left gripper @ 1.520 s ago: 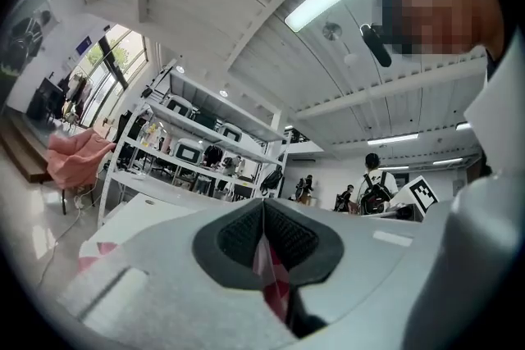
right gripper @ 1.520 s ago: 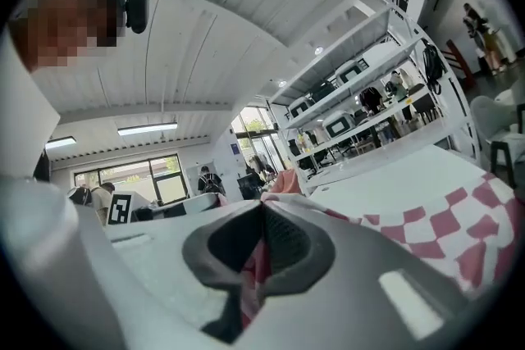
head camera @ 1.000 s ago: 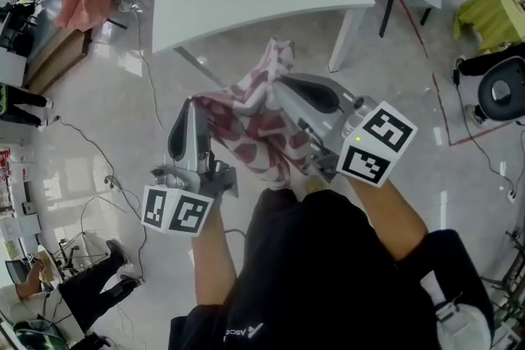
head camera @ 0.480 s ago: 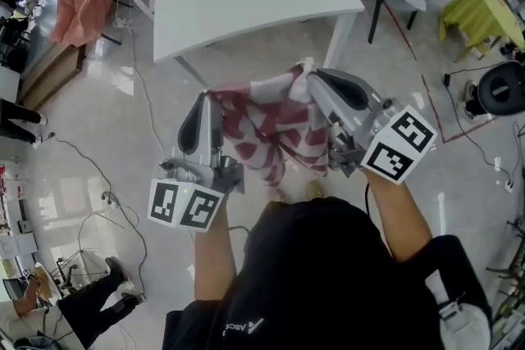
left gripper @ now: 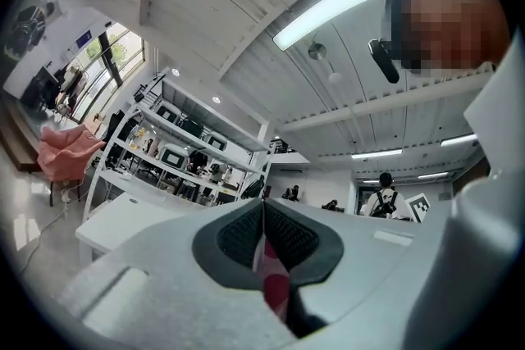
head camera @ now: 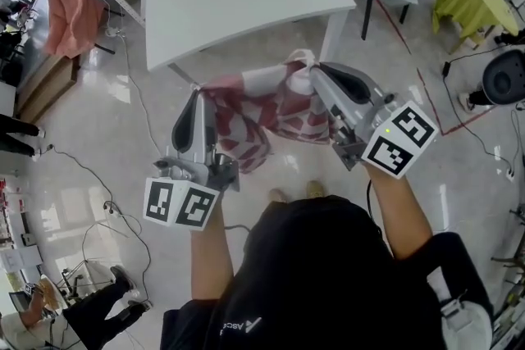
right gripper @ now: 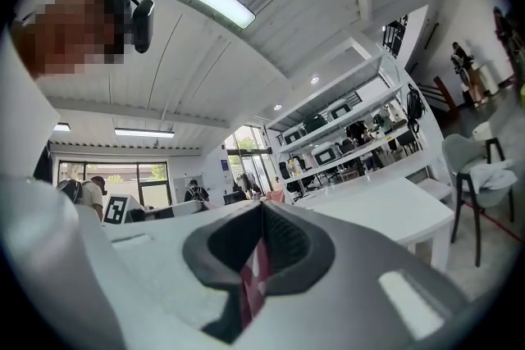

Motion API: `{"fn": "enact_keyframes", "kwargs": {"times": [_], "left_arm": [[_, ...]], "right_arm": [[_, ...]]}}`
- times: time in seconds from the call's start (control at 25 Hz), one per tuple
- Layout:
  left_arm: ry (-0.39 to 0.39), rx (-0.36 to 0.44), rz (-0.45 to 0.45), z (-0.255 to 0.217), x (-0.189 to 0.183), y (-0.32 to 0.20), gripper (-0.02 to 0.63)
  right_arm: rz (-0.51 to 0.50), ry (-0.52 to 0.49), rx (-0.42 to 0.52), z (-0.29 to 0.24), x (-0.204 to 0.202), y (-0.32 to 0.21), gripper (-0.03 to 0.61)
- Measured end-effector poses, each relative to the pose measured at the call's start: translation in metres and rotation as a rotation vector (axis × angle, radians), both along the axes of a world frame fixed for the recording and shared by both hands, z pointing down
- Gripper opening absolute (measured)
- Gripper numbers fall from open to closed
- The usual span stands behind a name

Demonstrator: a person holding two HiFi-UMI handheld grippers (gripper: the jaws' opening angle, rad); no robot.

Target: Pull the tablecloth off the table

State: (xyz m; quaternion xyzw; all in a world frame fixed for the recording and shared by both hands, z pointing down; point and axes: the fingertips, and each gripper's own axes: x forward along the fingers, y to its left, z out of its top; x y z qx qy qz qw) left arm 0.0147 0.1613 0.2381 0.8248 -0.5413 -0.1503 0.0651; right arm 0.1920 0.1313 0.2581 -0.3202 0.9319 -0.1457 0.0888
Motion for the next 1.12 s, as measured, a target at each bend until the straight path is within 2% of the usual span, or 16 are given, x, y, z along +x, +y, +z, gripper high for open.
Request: {"fn": "enact_keyframes", "kwargs": {"times": [0.44, 0.88, 1.12], "left_arm": [[0.001, -0.024, -0.001, 0.002, 0.002, -0.010, 0.014], [-0.005, -0.018, -0.014, 0.001, 0.019, 0.002, 0.014], [-0.011, -0.018, -0.031, 0.003, 0.014, 0.006, 0.014]], "right_arm": [[0.004, 0.030, -0.008, 0.004, 0.000, -0.010, 0.003], [-0.008, 0.009, -0.005, 0.004, 0.015, -0.001, 0.003], [-0.023, 0.005, -0.004, 0.008, 0.009, 0.000, 0.003]]}}
